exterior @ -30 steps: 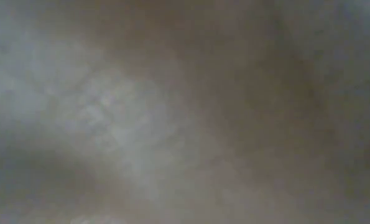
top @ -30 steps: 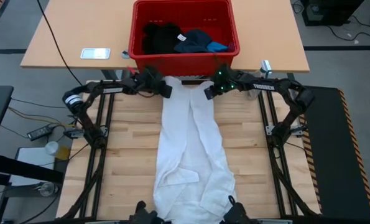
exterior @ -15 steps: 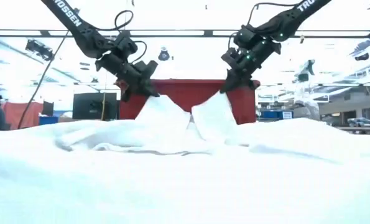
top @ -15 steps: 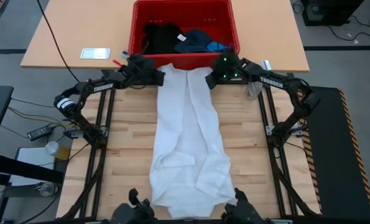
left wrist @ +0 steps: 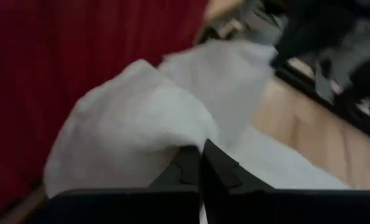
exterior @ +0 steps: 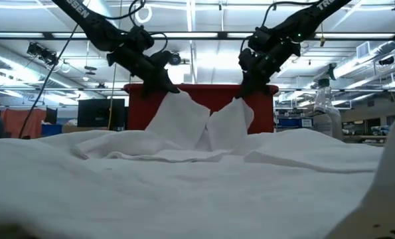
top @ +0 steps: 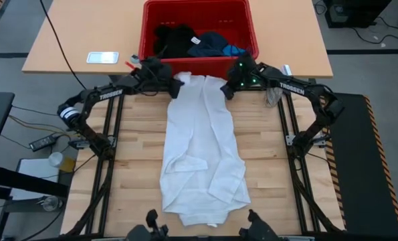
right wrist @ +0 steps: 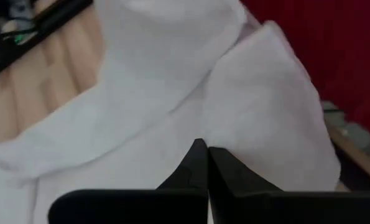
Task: Fold Laundry from Bin
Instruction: Fold the white polo shirt
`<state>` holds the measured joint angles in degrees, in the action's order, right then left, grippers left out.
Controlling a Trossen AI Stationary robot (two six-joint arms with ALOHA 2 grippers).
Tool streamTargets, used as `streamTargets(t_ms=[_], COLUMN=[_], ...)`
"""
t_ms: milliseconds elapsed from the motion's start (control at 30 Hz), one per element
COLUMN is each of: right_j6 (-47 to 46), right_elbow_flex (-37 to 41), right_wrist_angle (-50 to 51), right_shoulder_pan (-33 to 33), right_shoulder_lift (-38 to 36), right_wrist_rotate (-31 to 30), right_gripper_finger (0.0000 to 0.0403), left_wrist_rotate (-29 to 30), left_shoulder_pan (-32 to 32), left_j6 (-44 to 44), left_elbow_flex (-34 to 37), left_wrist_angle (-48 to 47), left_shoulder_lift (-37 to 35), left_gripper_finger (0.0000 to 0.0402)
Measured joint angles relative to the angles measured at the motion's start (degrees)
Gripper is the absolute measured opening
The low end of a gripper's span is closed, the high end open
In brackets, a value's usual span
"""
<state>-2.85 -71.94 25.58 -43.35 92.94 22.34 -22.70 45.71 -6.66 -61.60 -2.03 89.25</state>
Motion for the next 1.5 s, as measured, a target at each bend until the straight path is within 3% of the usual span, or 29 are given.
streamTargets(t_ms=[433, 633, 1000, 1233, 1500], right_j6=[2.8, 2.3, -4.6, -7.7, -7.0], right_elbow_flex=[0.0, 2.0, 21.6, 32.0, 32.8], right_wrist_angle=[6.5, 8.9, -1.7, -16.6, -14.5], right_shoulder_pan=[8.2, 11.1, 18.0, 16.4, 15.4], right_shoulder_lift=[-3.3, -5.3, -13.8, -9.0, -5.4], right_wrist_rotate=[-0.2, 0.5, -3.0, -4.2, -4.2], right_gripper_finger=[0.0, 0.0, 0.0, 0.0, 0.0002], left_wrist_rotate=[0.4, 0.6, 7.1, 11.6, 11.5], left_shoulder_pan=[-7.7, -13.7, -21.0, -21.4, -22.0], left_j6=[6.1, 3.1, 0.1, -7.1, -8.1], left_elbow_flex=[0.3, 5.8, 15.5, 28.0, 32.0], left_wrist_angle=[-13.5, -11.4, -8.1, 6.0, 8.9], left_shoulder_lift=[-5.3, -7.8, -9.4, -9.4, -9.4], left_gripper_finger=[0.0, 0.0, 0.0, 0.0, 0.0])
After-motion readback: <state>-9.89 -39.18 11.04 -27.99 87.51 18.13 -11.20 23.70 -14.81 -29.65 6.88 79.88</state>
